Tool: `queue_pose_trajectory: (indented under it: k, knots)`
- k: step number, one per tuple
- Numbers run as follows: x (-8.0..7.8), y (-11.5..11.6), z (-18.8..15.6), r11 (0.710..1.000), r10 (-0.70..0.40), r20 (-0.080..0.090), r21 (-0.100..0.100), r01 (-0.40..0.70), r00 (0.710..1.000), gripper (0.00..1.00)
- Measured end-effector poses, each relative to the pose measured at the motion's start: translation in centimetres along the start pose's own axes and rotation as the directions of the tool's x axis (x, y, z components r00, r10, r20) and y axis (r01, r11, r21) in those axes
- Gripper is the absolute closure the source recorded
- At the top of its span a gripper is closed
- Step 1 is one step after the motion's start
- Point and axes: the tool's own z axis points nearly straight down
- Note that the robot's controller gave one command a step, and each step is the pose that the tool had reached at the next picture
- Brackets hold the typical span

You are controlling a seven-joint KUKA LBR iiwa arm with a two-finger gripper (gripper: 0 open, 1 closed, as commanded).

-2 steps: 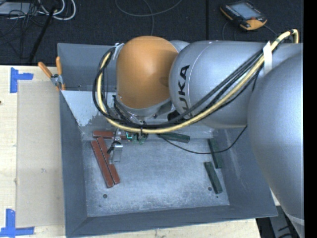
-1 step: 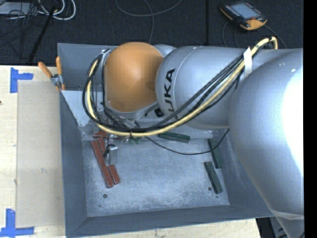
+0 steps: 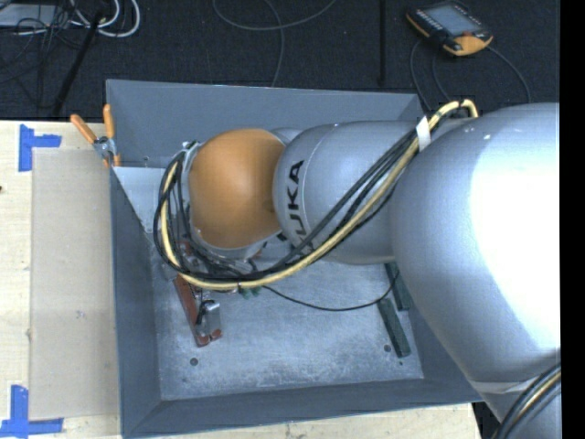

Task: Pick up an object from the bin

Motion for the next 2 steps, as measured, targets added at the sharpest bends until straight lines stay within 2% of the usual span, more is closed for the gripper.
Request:
queue_pose_trajectory:
  k: [1,2]
  knots:
    - [-1.4,-1.5,2.5,0.994,-0.111,-0.004,-0.003,0.111,0.994,0.0]
    - [1.7,-8.0,2.5,0.983,-0.182,0.005,0.002,0.182,0.983,1.0]
